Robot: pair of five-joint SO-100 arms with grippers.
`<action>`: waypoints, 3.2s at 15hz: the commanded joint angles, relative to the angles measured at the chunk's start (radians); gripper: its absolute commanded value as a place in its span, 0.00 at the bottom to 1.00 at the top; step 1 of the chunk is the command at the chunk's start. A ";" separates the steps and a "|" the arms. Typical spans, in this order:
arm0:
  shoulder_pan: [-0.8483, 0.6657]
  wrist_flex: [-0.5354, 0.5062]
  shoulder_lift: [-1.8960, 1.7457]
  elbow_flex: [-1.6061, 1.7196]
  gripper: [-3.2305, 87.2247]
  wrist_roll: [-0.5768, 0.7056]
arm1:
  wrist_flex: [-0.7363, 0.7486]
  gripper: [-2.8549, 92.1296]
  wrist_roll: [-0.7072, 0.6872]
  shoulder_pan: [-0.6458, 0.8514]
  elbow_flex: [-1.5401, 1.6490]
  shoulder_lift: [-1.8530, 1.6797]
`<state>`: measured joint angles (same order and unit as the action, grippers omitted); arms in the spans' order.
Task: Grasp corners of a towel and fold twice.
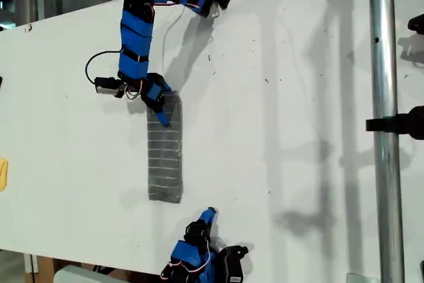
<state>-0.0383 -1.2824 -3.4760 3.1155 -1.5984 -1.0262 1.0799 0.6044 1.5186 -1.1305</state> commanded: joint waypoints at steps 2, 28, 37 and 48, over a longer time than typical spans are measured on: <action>-0.003 -0.006 -0.002 0.006 0.01 0.005 | 0.008 0.33 -0.092 0.061 -0.086 0.037; -0.006 -0.008 -0.002 0.006 0.01 0.011 | 0.218 0.59 -0.189 -0.023 -0.106 -0.457; -0.075 -0.006 -0.002 0.006 0.03 0.641 | -0.181 0.03 0.186 -0.170 1.189 -1.782; -0.077 -0.006 -0.002 0.006 0.03 0.644 | -0.390 0.15 0.416 -0.437 1.373 -2.155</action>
